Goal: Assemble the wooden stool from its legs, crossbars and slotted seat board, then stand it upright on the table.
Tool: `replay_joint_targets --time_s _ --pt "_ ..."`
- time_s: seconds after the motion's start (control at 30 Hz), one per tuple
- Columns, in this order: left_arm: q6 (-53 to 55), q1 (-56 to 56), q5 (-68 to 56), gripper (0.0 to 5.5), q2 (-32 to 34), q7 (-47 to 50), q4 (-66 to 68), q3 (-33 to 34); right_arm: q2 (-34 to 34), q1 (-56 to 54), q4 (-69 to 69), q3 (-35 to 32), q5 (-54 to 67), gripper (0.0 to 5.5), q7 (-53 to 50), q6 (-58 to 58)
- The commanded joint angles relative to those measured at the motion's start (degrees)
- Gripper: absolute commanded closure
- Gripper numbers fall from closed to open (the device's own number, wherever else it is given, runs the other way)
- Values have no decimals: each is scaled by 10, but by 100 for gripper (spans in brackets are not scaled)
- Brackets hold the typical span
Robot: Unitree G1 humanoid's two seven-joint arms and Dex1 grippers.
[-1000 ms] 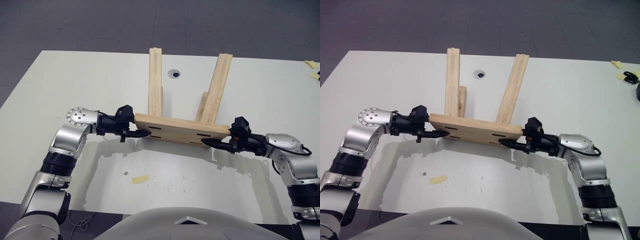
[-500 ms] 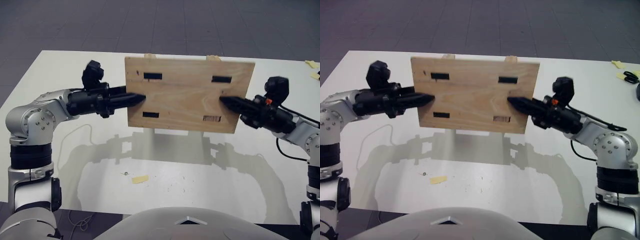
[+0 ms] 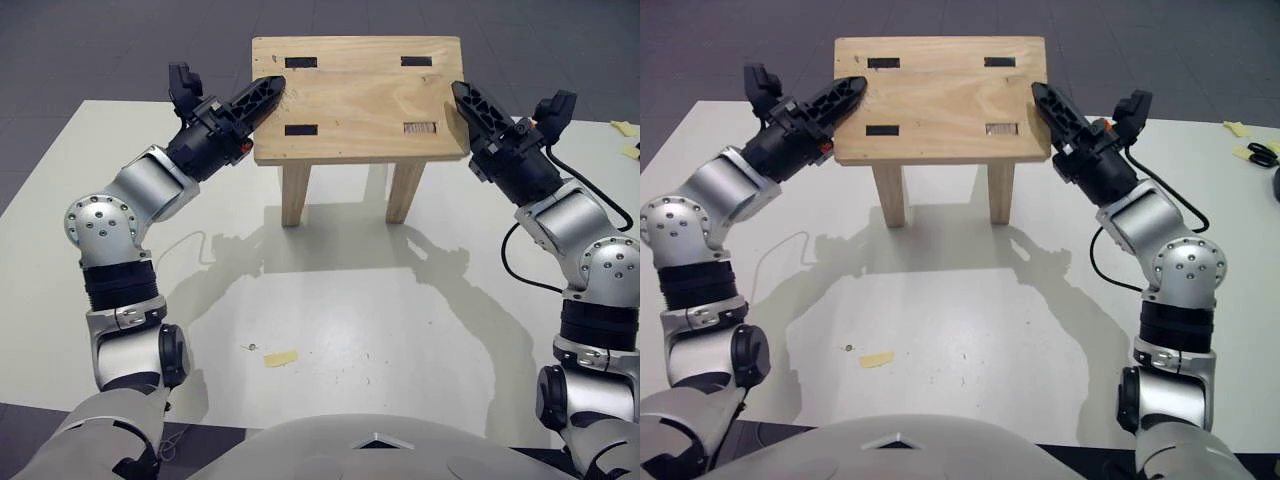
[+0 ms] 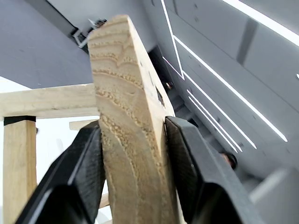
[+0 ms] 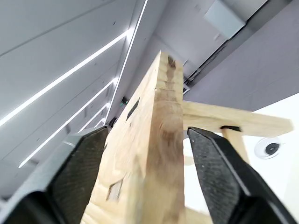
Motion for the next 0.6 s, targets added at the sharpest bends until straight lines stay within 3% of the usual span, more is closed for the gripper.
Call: replay_joint_targets --time_s 0.03,0.23,0.33,0.43,0.6 --pt "-102 -47 25 304 -30 171 6 68 61 -22 -20 -55 -24 162 -101 -77" --pt "-114 -61 21 206 -3 205 11 107 96 10 -52 -66 -97 67 -94 -105" --pt "-178 -24 199 148 59 169 2 66 94 39 -60 -36 -228 13 -68 -134" --pt "-292 49 442 110 123 137 -23 -23 77 56 -38 36 -434 10 -57 -192" --pt "-417 64 570 27 77 67 -20 -97 69 106 -14 108 -680 10 -39 -326"
